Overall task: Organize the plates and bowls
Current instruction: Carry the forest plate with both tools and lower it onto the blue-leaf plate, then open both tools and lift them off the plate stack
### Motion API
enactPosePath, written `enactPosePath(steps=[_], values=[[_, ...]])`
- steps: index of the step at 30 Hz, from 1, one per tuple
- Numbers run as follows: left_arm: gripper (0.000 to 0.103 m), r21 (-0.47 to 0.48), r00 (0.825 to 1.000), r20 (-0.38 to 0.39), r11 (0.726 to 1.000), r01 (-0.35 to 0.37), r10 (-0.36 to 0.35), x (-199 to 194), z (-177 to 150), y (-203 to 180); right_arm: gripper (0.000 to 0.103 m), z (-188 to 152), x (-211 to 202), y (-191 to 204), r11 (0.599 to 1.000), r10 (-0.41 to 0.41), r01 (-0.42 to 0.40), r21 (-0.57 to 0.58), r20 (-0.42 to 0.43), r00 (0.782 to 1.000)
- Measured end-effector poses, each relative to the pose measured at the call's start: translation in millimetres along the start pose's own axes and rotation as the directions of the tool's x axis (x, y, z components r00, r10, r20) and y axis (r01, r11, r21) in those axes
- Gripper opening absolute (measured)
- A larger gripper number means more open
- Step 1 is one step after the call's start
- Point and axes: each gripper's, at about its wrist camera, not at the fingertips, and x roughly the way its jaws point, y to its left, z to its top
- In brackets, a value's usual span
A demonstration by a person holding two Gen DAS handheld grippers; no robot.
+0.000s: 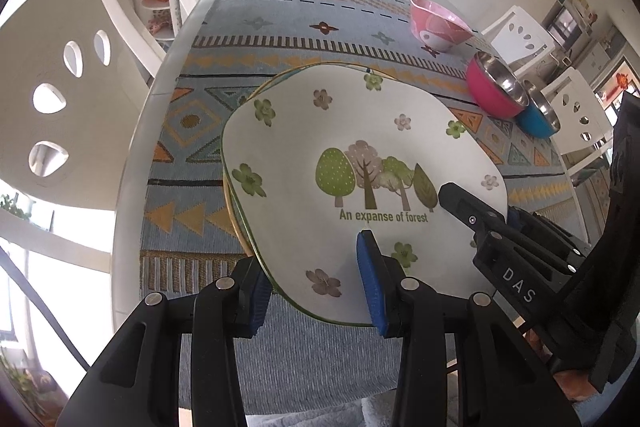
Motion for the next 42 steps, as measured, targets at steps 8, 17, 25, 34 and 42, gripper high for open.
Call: enactPosePath(steps=[8, 17, 25, 34, 42], values=[[0.039, 0.06, 0.996, -0.015, 0.994, -0.09, 0.091, 0.7, 1.2, -13.4, 0.034, -1.0, 1.6, 7.9, 0.996, -0.061, 0.06, -0.066, -0.006, 0.998], [0.038, 0.072, 0.961, -0.063, 0.962, -0.265, 0.27, 3.5, 7.4, -16.5, 0.04, -2.6, 1.9, 21.2, 0.975, -0.12, 0.107, -0.197, -0.059, 0.991], [0.038, -0.035, 0.919, -0.045, 0.919, -0.394, 0.392, -30.3, 22.4, -32.2, 0.041, -5.4, -25.4, 2.7, 0.959, 0.051, -0.076, -0.274, -0.097, 0.994], [0.059, -0.292, 0.886, 0.022, 0.85, -0.438, 0.464, -41.7, 30.3, -165.2, 0.081, 1.8, -119.7, -175.5, 0.976, 0.089, -0.05, -0.212, 0.181, 0.979], [0.059, -0.132, 0.914, -0.08, 0.904, -0.406, 0.398, 57.3, 8.3, -313.4, 0.081, 4.4, -137.2, -385.0, 0.978, 0.047, -0.062, 0.202, 0.078, 0.996]])
